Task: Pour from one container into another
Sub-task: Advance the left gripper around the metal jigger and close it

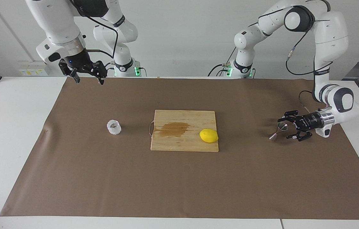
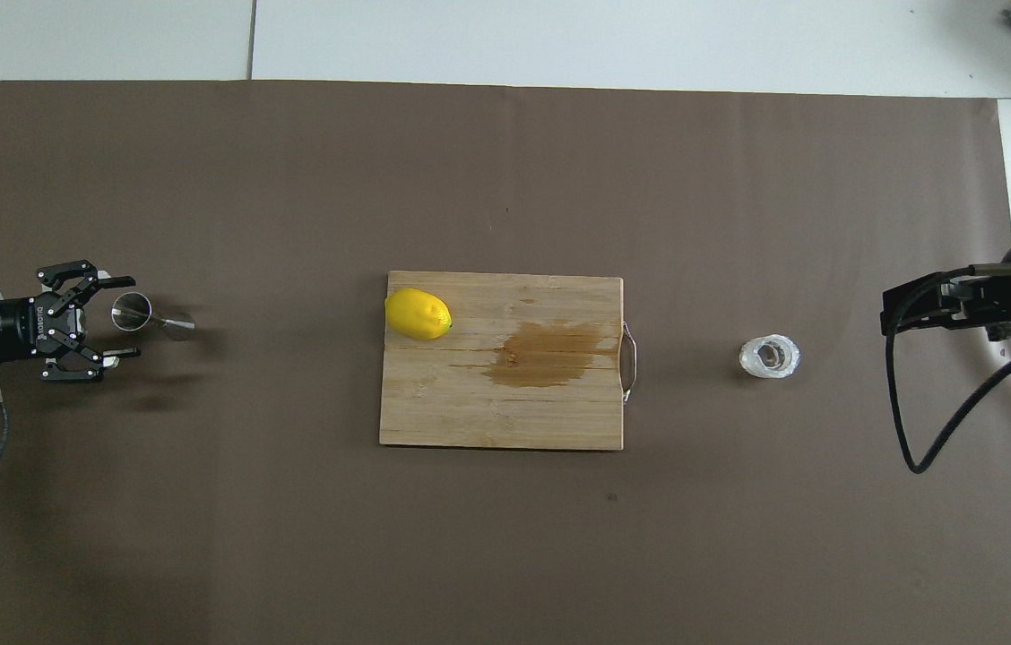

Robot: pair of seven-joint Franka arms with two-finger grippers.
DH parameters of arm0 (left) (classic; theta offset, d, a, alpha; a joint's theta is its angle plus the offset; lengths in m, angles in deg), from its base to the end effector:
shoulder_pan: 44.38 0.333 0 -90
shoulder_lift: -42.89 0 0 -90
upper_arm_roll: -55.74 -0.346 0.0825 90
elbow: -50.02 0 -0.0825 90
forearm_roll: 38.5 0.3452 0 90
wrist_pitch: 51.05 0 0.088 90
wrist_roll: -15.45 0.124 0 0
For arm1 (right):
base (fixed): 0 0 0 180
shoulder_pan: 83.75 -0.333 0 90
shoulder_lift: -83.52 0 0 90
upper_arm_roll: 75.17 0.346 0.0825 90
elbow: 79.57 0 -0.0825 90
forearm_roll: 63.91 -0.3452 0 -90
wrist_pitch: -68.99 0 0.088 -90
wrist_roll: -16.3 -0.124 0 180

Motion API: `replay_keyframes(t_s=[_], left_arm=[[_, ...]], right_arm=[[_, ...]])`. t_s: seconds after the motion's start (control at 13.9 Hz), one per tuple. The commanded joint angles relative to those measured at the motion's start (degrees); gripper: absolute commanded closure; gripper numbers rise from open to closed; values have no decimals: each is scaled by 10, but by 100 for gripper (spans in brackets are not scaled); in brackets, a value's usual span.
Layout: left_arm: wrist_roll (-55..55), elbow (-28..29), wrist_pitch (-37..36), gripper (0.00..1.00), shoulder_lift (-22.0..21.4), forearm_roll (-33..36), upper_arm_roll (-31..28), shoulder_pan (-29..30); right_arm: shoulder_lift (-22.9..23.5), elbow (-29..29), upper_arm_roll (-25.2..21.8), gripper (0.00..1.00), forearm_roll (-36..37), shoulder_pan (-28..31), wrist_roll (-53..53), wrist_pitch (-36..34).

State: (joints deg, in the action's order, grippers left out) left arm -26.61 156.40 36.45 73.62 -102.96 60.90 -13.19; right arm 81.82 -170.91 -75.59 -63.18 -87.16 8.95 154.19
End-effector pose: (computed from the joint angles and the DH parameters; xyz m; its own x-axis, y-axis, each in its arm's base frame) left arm 0.5518 0.1472 0.2999 -0.0491 0.2161 -0.9751 0.9935 0.1111 -0.0254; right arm 0.4944 0.0241 0.6355 0.9942 -0.0772 -0.0752 -0.0757 -0.9969 0.0223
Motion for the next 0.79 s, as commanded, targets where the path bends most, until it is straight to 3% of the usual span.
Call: replay_keyframes(t_s=[0.0, 0.72], left_arm=[[18, 7, -11, 0, 1, -15, -1, -1], [52, 22, -22, 0, 1, -32, -1, -9]], right_arm=[[-2, -2, 2, 0, -19, 10, 15, -3], [-2, -2, 2, 0, -19, 10, 15, -3]])
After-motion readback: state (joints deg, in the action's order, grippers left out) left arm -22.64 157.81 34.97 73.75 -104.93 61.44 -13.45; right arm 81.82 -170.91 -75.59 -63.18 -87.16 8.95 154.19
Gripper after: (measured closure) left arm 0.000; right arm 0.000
